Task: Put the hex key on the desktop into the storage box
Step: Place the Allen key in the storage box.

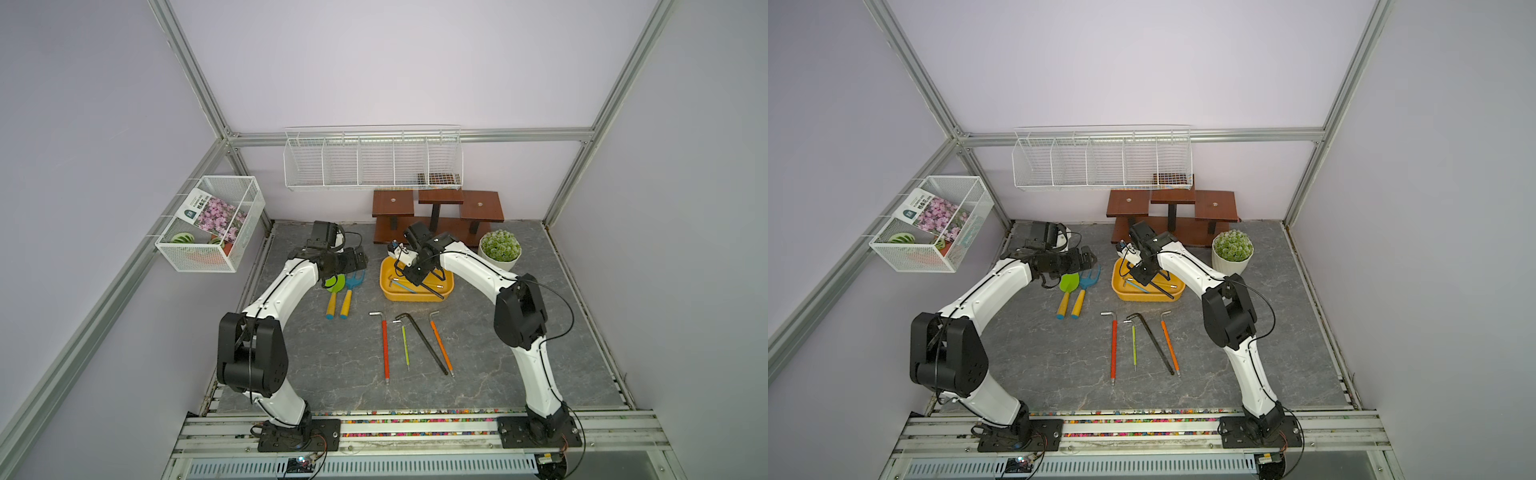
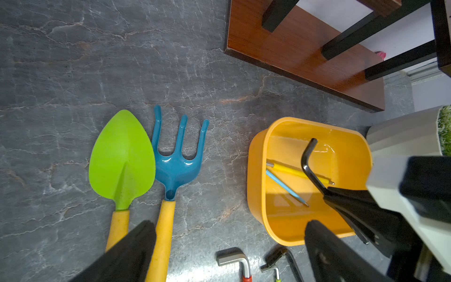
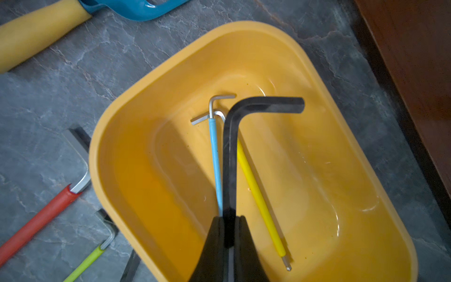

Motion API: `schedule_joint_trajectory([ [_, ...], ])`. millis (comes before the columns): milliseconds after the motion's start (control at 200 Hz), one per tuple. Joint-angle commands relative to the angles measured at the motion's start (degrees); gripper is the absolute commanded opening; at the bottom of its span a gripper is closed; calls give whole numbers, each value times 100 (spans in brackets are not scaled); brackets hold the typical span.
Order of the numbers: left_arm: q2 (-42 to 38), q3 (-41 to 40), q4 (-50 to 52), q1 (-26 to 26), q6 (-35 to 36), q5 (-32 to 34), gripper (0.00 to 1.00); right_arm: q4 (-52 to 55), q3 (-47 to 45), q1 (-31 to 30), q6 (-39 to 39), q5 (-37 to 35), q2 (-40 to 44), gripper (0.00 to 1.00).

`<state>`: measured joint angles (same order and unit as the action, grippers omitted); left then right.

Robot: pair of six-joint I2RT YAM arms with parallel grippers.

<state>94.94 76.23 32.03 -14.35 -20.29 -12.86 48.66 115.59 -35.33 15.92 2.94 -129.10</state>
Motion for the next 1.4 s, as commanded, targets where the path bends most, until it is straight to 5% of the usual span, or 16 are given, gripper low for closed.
schedule_joint_trajectory([
  [0, 107, 90, 53, -54, 34, 30, 100, 11, 248, 35, 120, 198, -189, 0],
  [760, 209, 129, 117, -78, 53, 117, 100, -76, 590, 60, 211, 532, -856, 0],
  [1169, 219, 138, 137, -136, 82, 185, 100, -30, 516, 93, -56, 362, -419, 36],
  [1394, 37, 44, 24, -241, 172, 274, 100, -184, -11, 89, -347, -122, 433, 42],
])
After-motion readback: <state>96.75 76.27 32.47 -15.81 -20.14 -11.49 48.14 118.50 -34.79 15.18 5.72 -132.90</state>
